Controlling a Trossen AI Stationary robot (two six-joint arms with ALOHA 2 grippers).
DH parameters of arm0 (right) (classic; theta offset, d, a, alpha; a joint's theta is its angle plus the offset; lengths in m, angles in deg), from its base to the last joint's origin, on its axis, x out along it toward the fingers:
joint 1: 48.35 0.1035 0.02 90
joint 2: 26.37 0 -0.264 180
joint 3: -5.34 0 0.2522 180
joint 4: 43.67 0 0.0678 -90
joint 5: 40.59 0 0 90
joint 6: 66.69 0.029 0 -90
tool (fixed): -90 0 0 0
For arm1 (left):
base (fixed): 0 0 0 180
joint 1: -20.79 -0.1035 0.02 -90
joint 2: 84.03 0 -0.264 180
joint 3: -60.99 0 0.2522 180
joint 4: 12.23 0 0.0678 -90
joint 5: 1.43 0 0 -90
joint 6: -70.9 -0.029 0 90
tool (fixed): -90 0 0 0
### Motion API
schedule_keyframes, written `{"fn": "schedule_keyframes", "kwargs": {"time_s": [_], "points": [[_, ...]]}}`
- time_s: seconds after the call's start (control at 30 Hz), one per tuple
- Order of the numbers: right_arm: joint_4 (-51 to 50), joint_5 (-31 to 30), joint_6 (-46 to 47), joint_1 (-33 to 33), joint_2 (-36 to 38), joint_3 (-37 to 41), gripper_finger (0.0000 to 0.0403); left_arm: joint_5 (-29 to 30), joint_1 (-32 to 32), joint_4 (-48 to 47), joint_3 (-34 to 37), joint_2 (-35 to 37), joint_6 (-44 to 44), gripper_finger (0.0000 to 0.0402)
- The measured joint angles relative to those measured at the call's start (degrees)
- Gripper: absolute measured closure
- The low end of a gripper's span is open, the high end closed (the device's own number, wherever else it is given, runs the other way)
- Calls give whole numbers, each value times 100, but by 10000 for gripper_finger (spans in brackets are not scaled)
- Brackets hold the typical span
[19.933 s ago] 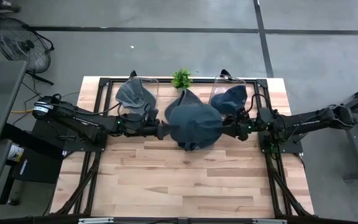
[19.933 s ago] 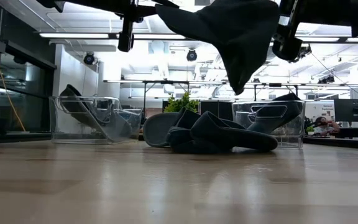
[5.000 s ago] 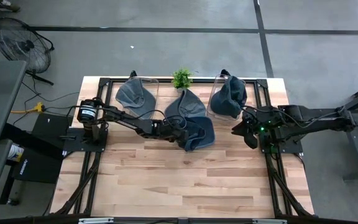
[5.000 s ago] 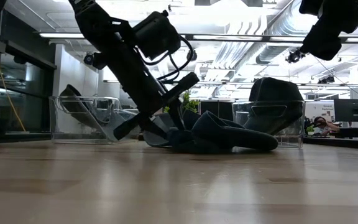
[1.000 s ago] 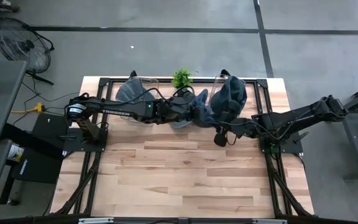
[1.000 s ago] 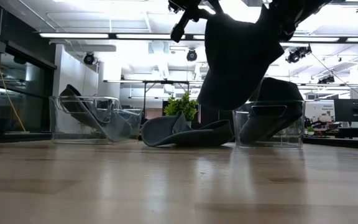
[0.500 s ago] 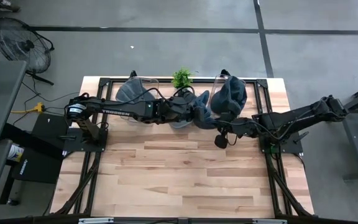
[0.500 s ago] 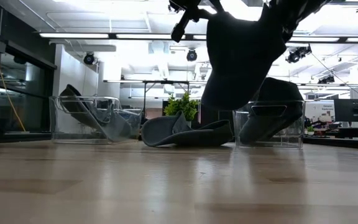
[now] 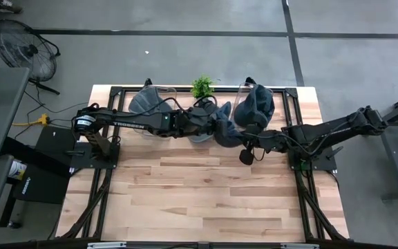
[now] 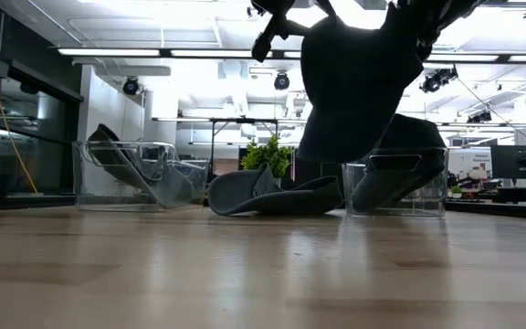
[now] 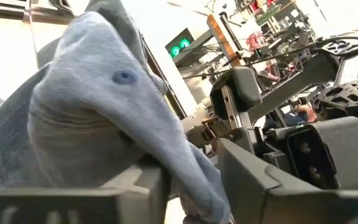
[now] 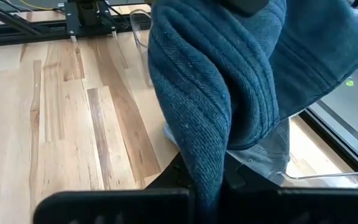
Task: Pick & Place hat
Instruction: Put the blue cap into the right transparent bin
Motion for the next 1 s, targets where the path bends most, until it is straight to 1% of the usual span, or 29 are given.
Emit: {"fn": "schedule_keyframes", "kwargs": {"time_s": [0.23, 0.3, 0.4, 0.5, 0.7, 0.77, 0.8, 0.87, 1.0], "points": [[-37, -7, 13, 0, 0, 0, 402, 7, -3, 17, 0, 1, -59, 162], [-114, -7, 76, 0, 0, 0, 402, 9, -44, 16, 0, 1, -233, 137], [-243, -41, 170, 0, 0, 1, 402, -10, -109, -18, 0, 38, -309, 114], [-264, -29, 184, 0, 0, 2, 402, 34, -174, 10, -4, 171, -433, 107], [-276, 95, 299, 0, 14, 2, 402, 104, -307, -67, -2, 356, -755, 106], [-268, 148, 307, 0, 41, 2, 402, 108, -314, -244, 6, 469, -874, 106], [-253, 153, 327, 0, 65, 2, 402, 135, -316, -373, 22, 558, -968, 106], [-253, 155, 403, 5, 140, 2, 402, 283, -307, -326, -28, 639, -1146, 106], [-229, 115, 426, 4, 360, 4, 402, 595, -281, -1088, 22, 803, -1226, 106]]}}
